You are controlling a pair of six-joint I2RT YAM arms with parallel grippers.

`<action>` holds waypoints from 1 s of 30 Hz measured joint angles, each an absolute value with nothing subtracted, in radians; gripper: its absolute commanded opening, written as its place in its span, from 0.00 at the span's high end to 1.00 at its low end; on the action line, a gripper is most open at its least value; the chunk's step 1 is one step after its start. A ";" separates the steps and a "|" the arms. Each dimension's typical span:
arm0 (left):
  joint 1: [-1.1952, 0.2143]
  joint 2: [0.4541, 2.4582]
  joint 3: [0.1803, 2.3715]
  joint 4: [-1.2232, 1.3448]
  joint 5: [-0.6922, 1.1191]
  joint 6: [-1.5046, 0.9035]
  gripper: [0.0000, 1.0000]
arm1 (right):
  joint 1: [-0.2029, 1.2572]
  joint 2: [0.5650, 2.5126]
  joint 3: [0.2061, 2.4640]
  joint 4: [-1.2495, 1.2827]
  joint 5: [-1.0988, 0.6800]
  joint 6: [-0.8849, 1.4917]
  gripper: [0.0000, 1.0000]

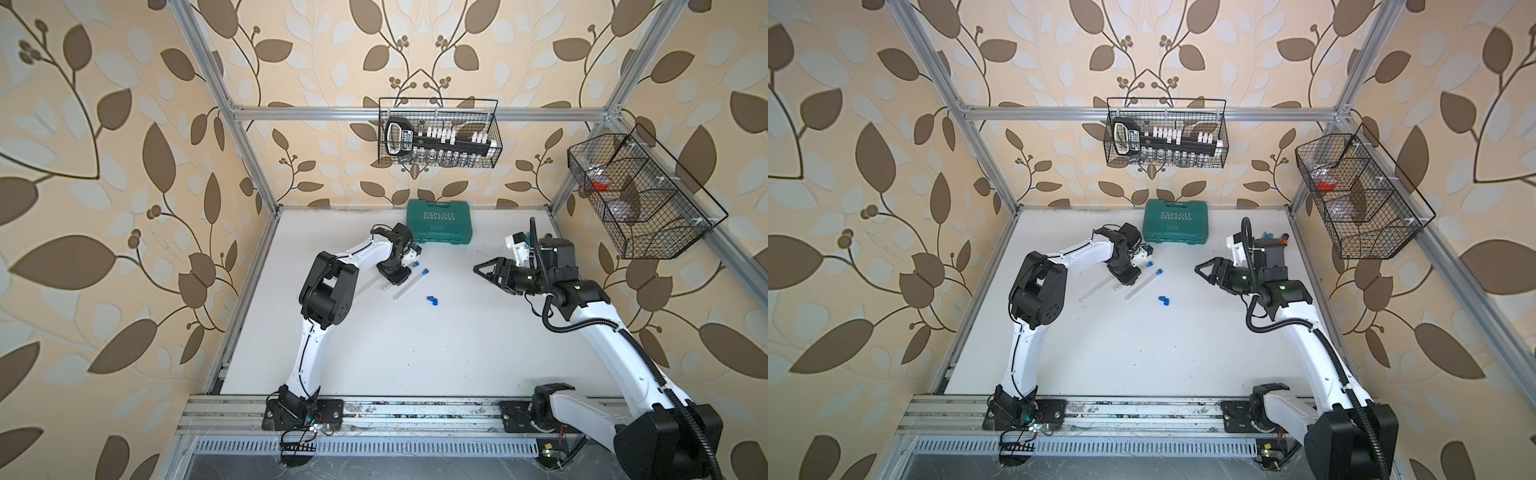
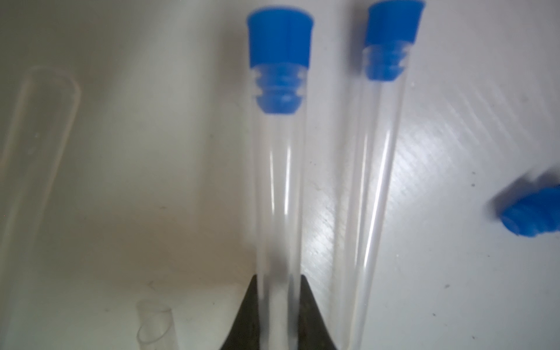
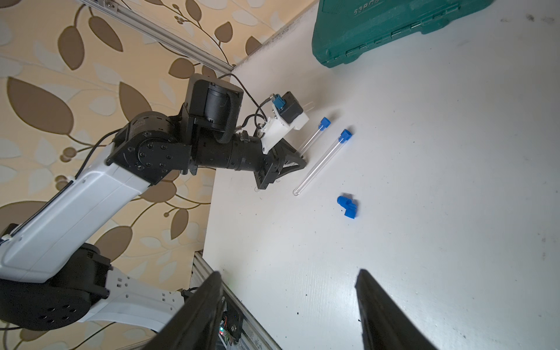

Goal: Insert stoppers into test tubes
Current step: Place the test tube at the center of the board.

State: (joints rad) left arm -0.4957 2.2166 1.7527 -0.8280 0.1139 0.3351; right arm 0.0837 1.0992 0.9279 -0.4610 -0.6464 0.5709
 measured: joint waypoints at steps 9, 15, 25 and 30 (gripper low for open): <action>-0.496 2.221 1.753 -0.787 0.092 0.329 0.88 | 0.084 1.099 0.925 -0.461 -0.646 0.571 0.33; -0.496 2.221 1.750 -0.771 0.092 0.323 0.83 | 0.084 1.101 0.925 -0.461 -0.646 0.571 0.33; -0.496 2.227 1.745 -0.744 0.085 0.304 0.74 | 0.084 1.101 0.925 -0.462 -0.646 0.571 0.33; -0.496 2.228 1.745 -0.736 0.075 0.304 0.72 | 0.084 1.101 0.925 -0.463 -0.647 0.571 0.33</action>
State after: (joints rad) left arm -0.4961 2.2276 1.7447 -0.7357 0.0746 0.3038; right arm 0.0837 1.1007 0.9253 -0.4629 -0.6468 0.5709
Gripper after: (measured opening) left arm 0.271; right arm 0.667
